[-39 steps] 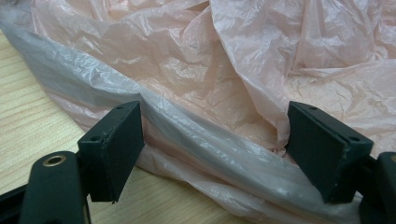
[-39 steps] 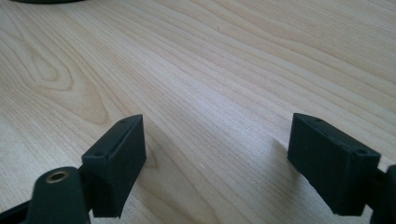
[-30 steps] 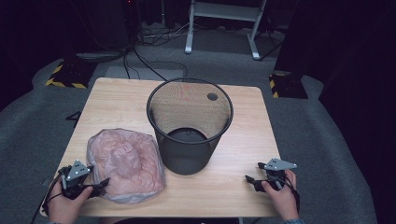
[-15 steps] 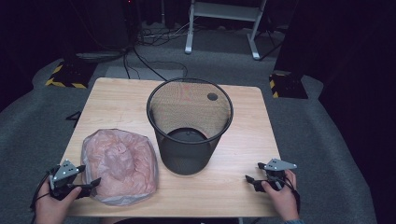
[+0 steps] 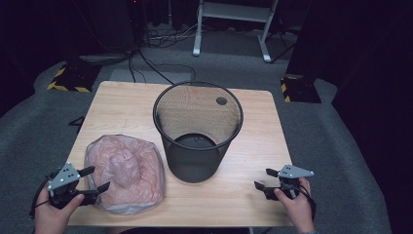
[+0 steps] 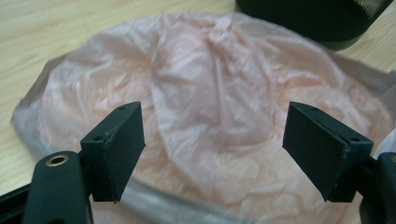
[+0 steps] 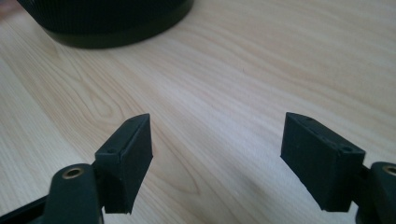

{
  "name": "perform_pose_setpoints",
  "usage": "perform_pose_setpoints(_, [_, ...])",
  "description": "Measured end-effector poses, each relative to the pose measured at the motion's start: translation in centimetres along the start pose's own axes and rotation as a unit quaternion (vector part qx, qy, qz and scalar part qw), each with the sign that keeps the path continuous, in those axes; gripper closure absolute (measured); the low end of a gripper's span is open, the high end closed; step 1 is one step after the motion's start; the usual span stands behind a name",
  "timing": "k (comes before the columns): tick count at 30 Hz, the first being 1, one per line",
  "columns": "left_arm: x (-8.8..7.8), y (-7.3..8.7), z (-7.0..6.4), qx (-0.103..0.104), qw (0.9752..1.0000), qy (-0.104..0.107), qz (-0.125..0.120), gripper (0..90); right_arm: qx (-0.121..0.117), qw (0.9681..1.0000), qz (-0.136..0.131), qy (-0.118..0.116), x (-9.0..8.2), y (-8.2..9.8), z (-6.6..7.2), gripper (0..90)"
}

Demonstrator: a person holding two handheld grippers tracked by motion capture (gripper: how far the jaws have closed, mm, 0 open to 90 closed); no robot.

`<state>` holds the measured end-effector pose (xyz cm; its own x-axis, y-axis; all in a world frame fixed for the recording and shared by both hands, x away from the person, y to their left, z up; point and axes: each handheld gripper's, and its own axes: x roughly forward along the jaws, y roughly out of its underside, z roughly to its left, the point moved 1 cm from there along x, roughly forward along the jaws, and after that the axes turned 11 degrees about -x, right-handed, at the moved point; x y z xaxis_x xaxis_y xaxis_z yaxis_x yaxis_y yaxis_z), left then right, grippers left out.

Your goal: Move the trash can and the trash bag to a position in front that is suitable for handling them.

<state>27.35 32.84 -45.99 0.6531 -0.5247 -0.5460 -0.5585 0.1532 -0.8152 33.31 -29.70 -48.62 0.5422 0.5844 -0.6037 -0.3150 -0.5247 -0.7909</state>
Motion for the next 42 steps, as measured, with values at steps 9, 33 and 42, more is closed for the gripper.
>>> perform_pose_setpoints(9, [0.2,-2.2,-1.2,0.02,0.9993,0.023,-0.021,20.6,0.021,0.9967,-0.072,-0.031,-1.4,-2.2,0.7,19.7])
perform_pose_setpoints(33, [4.6,-9.0,-3.1,0.037,0.9895,0.108,-0.088,18.9,-0.02,0.9877,-0.15,-0.037,-1.6,-8.1,-1.1,16.6])
perform_pose_setpoints(42, [6.0,-11.0,-4.0,0.056,0.9905,0.096,-0.081,18.7,-0.041,0.9858,-0.158,-0.042,-0.8,-10.3,-2.2,16.3])
